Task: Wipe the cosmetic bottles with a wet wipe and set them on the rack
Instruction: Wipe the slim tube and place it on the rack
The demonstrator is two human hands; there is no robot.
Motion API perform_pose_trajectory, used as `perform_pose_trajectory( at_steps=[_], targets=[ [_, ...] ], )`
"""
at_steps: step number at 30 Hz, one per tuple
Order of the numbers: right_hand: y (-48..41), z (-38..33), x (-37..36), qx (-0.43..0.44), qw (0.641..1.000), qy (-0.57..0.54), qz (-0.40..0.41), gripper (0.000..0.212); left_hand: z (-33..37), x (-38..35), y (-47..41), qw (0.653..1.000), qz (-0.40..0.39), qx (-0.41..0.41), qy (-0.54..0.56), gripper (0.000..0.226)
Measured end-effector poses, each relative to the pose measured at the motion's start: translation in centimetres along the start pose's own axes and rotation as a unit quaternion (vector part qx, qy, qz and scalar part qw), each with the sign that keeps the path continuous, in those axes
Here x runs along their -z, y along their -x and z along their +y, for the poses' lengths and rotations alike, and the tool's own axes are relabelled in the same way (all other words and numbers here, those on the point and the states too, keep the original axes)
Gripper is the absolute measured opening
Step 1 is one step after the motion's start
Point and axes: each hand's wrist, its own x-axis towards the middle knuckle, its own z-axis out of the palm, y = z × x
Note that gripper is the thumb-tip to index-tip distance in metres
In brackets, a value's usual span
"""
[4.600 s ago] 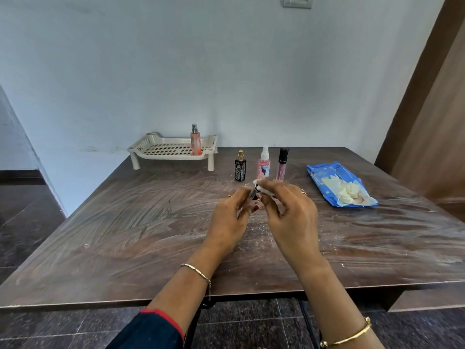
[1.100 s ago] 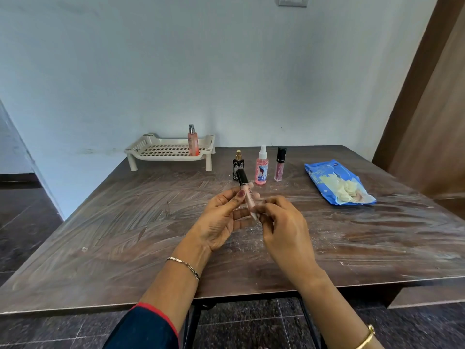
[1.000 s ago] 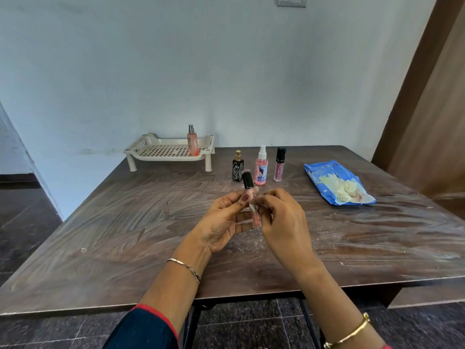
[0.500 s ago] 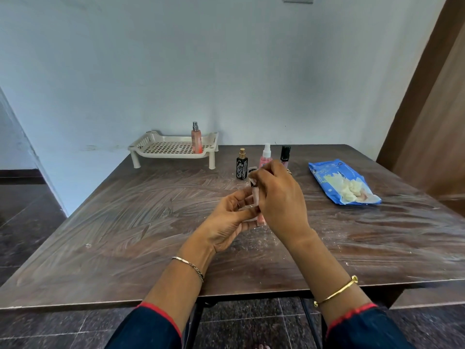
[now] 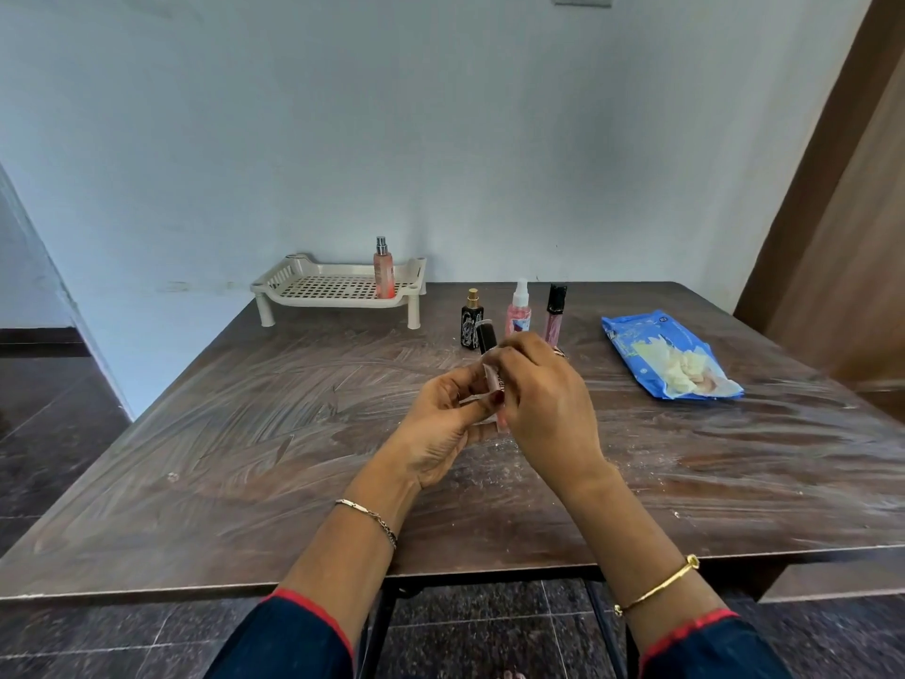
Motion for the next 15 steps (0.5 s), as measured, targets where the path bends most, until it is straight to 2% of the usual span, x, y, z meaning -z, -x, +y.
perform_pose_trajectory(
  at_steps=[2, 4, 9, 12, 15],
  targets=[
    [-0.5, 0.0, 0.2, 0.003, 1.000, -0.001, -0.002, 0.025, -0.1, 0.0, 0.0, 1.000, 0.004, 0.001, -0.013, 0.025],
    [-1.3, 0.1, 0.3, -0.004, 1.000, -0.009, 0.005, 0.023, 0.0, -0.1, 0.1, 1.000, 0.007, 0.004, -0.020, 0.038],
    [-2.4, 1.0, 0.1, -0.133, 0.981, -0.139, 0.028, 0.022, 0.1, -0.2, 0.1, 1.000, 0.013, 0.011, 0.009, 0.045],
    [-2.1, 1.2, 0.1, -0.170, 0.966, -0.194, -0.002, 0.020, 0.1, -0.1, -0.1, 0.999, 0.019, 0.006, 0.036, 0.047],
    [-1.3, 0.9, 0.0, -0.174, 0.963, -0.200, -0.037, 0.018, 0.2, 0.0, -0.2, 0.998, 0.035, -0.004, 0.054, 0.041]
  ],
)
